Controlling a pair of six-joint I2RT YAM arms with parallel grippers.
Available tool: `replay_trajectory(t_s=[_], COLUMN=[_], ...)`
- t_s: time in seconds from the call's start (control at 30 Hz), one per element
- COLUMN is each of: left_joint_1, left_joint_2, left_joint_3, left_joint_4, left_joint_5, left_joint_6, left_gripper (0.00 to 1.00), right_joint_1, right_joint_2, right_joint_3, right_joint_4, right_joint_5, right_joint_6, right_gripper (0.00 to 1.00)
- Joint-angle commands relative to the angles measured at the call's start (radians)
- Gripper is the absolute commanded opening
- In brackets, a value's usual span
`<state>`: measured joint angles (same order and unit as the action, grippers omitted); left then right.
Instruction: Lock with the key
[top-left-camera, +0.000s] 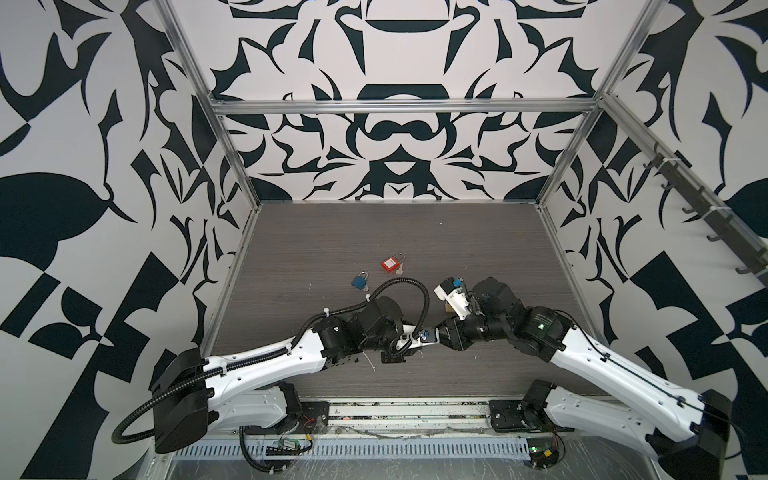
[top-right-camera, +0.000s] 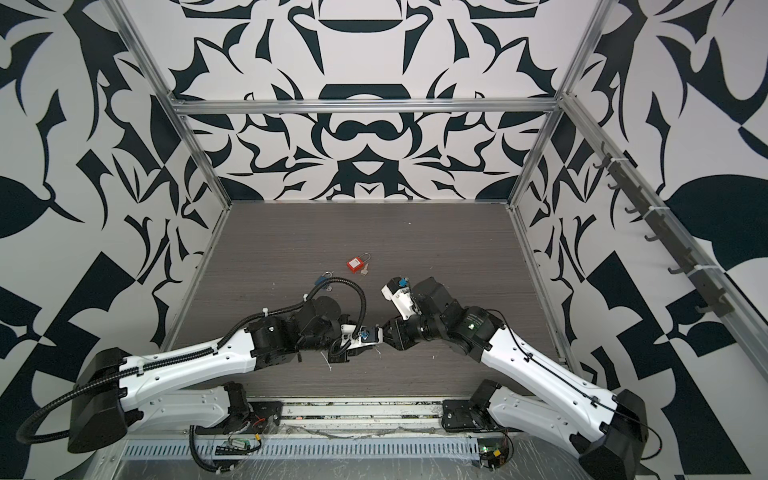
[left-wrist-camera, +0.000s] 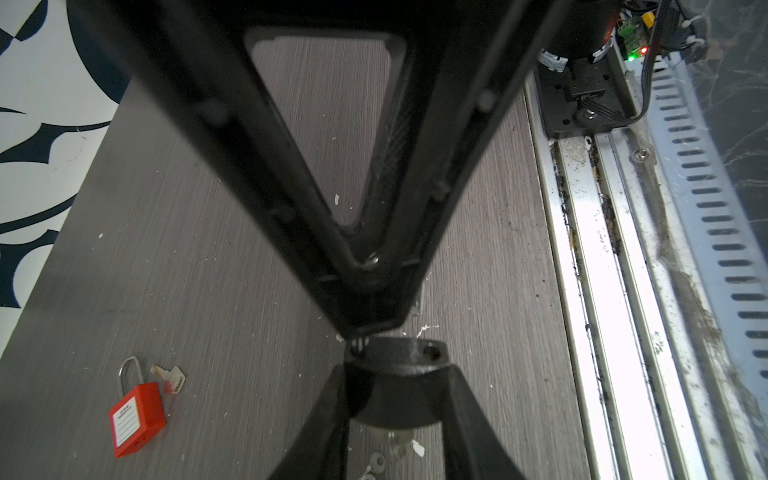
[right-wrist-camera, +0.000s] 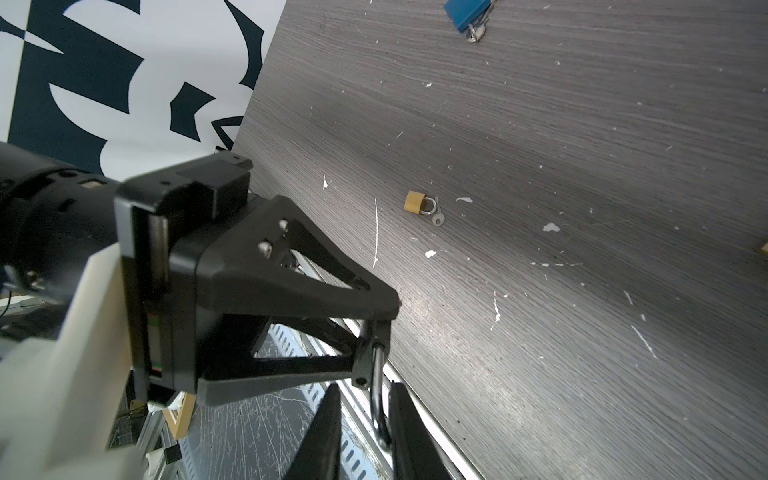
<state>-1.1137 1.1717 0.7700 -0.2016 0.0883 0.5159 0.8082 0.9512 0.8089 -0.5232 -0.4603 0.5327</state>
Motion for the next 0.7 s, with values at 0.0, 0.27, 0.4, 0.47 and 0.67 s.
replay_trajectory(t_s=[0.0, 0.27, 0.4, 0.47, 0.67], left_joint_1=[0.004, 0.003, 0.004, 0.003, 0.004], left_joint_2=[-0.023, -0.015, 0.0, 0.008, 0.027], left_joint_3=[0.02, 0.011, 0.007, 0.004, -0.005], left_joint_4=[0.032, 0.067, 0.103, 0.133, 0.226], left_joint_5=[-0.004, -0.054, -0.116, -0.155, -0.248], left_joint_6=[0.0, -0.005, -0.004, -0.004, 0.002], left_gripper=[0.0, 0.0, 0.0, 0.0, 0.0], right_joint_1=[0.011, 0.02, 0.02, 0.019, 0.021], right_joint_2=[0.006, 0.009, 0.018, 0.024, 0.057], right_joint_3=[-0.005, -0.001, -0.005, -0.008, -0.008], right_joint_4=[0.039, 0.059, 0.076, 0.087, 0.103], right_joint_5=[-0.005, 0.02, 0.022, 0.024, 0.027], right_joint_6=[0.013, 0.051, 0.08, 0.101, 0.144], right_gripper=[0.21, 0.06, 0.0, 0.0, 0.0])
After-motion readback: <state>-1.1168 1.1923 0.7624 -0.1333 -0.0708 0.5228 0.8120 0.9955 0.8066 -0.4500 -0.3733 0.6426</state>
